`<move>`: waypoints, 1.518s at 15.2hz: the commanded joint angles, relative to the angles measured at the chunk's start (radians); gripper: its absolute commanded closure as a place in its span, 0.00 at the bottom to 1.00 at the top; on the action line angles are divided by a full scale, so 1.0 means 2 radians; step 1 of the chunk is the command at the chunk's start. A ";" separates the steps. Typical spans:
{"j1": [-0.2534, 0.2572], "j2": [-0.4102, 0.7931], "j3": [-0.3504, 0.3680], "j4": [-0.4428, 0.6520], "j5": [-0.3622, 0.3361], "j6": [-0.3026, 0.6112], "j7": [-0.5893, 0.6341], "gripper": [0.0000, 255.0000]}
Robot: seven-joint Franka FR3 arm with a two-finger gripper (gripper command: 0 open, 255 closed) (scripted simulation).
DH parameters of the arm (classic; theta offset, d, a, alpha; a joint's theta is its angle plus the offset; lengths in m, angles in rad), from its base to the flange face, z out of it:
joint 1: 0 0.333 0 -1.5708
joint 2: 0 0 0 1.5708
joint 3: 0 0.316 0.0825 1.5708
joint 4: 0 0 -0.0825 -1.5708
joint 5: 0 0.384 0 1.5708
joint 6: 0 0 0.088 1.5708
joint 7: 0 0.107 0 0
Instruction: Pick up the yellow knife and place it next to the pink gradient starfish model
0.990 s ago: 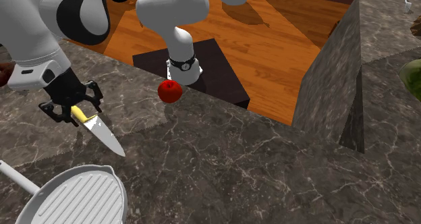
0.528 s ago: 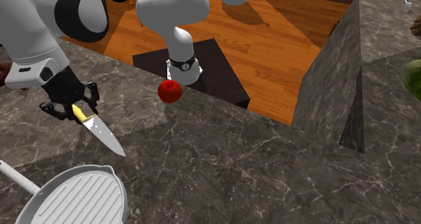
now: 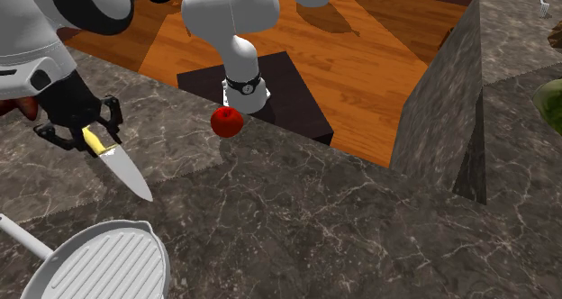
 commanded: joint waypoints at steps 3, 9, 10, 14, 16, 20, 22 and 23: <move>-0.008 -0.018 0.021 0.015 0.002 -0.034 0.007 1.00; -0.014 -0.039 0.047 0.040 0.009 -0.081 0.012 1.00; -0.015 -0.042 0.051 0.044 0.010 -0.089 0.013 1.00; -0.021 -0.038 0.049 0.027 0.000 -0.067 0.021 0.00; -0.036 -0.028 0.048 -0.007 -0.021 -0.024 0.038 0.00; -0.046 -0.003 0.040 -0.041 -0.043 0.031 0.057 0.00; -0.038 0.013 0.029 -0.044 -0.042 0.051 0.055 0.00; -0.034 0.021 0.023 -0.045 -0.041 0.061 0.054 0.00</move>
